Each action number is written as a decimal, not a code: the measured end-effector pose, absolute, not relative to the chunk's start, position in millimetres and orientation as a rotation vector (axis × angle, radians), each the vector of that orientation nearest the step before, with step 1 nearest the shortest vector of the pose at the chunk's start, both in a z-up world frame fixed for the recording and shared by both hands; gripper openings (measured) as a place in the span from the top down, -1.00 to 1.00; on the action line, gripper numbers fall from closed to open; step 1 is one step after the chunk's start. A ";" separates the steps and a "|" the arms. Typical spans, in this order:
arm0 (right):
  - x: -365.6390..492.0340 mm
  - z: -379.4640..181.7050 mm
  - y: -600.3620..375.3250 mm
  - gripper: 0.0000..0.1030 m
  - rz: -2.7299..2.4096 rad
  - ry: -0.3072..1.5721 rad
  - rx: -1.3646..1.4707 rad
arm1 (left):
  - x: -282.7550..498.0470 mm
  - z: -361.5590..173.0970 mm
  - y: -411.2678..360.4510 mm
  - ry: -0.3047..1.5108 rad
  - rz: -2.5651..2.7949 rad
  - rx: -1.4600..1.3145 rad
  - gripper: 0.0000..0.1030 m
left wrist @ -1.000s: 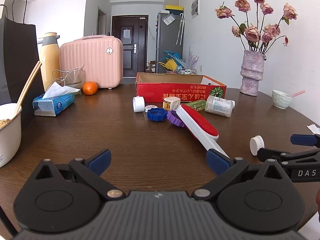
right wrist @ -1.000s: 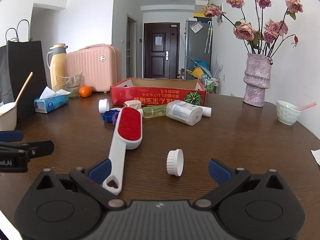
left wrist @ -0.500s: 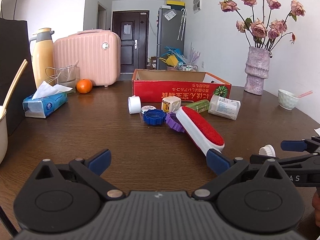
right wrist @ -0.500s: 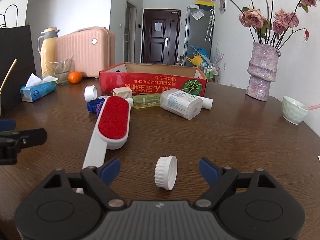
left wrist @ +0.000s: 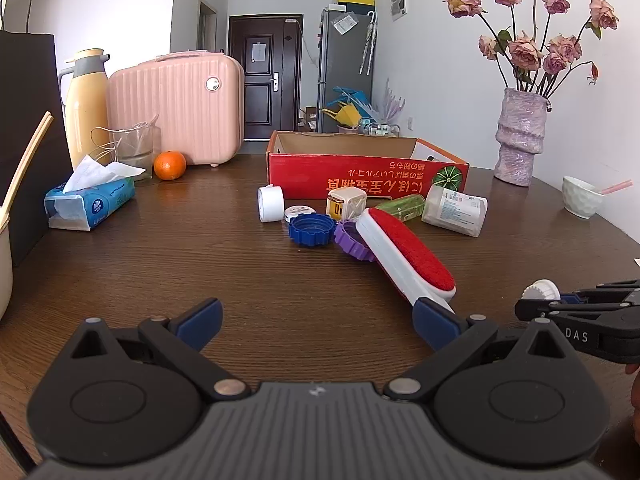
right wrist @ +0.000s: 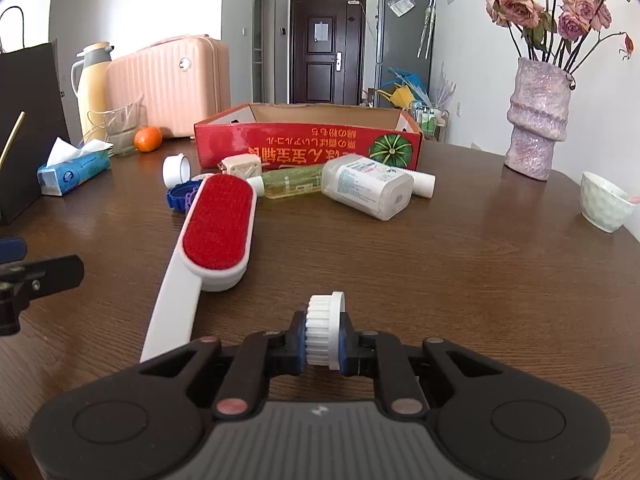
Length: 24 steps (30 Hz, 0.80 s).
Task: Organize rigid objects
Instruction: 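Grasp the red-and-white lint brush with the left tool while the right tool holds the cap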
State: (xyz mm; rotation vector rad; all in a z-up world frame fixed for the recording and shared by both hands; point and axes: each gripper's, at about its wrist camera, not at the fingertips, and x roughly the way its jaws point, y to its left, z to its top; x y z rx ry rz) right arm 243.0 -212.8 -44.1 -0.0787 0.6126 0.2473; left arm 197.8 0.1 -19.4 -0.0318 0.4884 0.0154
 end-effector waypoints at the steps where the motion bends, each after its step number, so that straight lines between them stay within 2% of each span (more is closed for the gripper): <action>1: 243.0 -43.3 -213.4 0.72 0.249 0.610 -0.077 | 197.9 -19.0 -0.4 0.489 0.017 -0.030 -1.00; 24: 278.5 -17.7 -239.2 0.72 0.281 0.543 -0.112 | 233.5 1.2 -50.7 0.509 0.025 0.029 -1.00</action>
